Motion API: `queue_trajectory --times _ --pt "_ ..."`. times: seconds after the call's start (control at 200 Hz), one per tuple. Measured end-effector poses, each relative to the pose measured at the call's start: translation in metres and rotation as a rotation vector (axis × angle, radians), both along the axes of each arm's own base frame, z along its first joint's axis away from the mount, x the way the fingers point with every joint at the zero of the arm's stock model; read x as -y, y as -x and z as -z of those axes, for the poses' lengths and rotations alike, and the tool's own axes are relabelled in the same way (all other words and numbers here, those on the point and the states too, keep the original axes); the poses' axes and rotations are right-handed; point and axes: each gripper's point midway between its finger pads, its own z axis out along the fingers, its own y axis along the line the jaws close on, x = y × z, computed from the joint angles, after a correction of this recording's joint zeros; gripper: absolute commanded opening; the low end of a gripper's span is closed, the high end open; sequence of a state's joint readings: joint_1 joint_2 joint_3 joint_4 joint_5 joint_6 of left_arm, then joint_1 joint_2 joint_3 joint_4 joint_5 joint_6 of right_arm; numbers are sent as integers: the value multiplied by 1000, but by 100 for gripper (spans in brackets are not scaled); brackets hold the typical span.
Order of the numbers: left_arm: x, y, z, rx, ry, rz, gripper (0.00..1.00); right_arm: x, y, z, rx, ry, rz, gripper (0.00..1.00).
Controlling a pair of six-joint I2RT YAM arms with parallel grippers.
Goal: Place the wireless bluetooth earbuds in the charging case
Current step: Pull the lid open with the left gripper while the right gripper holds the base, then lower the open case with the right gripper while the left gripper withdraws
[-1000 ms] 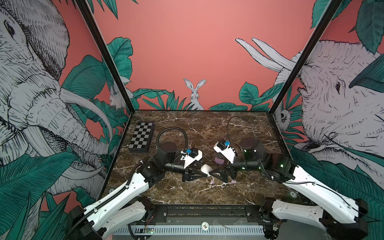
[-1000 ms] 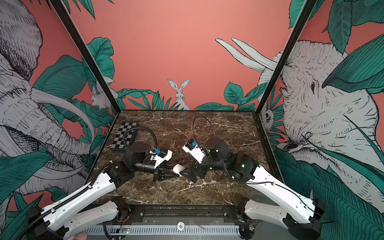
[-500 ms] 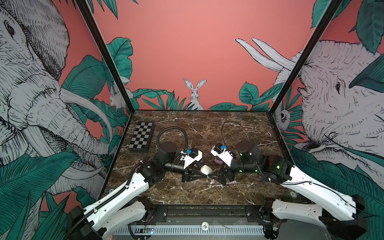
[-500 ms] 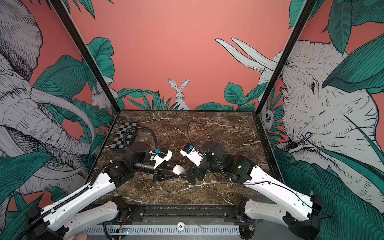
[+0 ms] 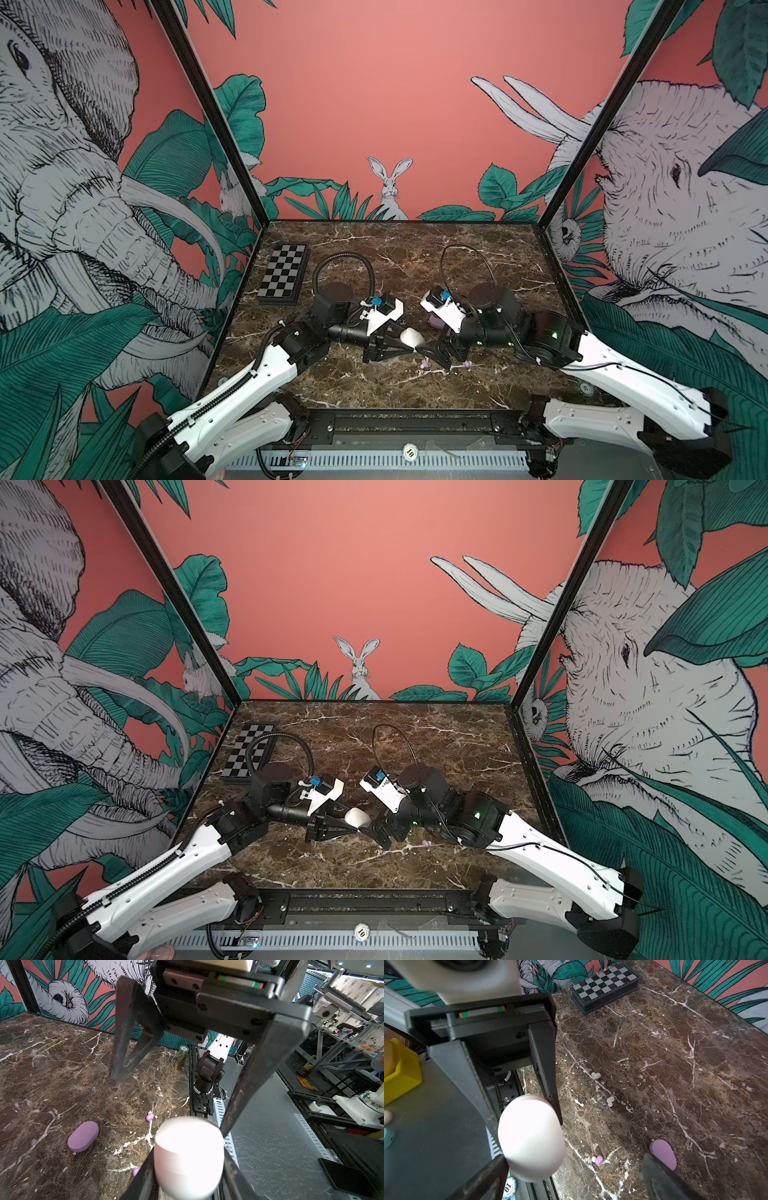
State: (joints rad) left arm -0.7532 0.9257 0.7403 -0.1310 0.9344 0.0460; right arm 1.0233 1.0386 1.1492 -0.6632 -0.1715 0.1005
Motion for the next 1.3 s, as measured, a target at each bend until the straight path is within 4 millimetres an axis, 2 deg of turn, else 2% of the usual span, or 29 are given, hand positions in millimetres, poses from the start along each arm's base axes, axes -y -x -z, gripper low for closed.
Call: queue_trajectory --times 0.59,0.95,1.085,1.3 --pt "-5 -4 -6 39 15 -44 0 6 -12 -18 62 -6 64 98" --pt "-8 -1 -4 40 17 -42 0 8 -14 -22 67 7 78 97" --pt "-8 0 -4 39 18 -39 0 7 -15 -21 66 7 78 93" --pt "-10 11 -13 54 50 5 0 1 -15 -12 42 32 59 77"
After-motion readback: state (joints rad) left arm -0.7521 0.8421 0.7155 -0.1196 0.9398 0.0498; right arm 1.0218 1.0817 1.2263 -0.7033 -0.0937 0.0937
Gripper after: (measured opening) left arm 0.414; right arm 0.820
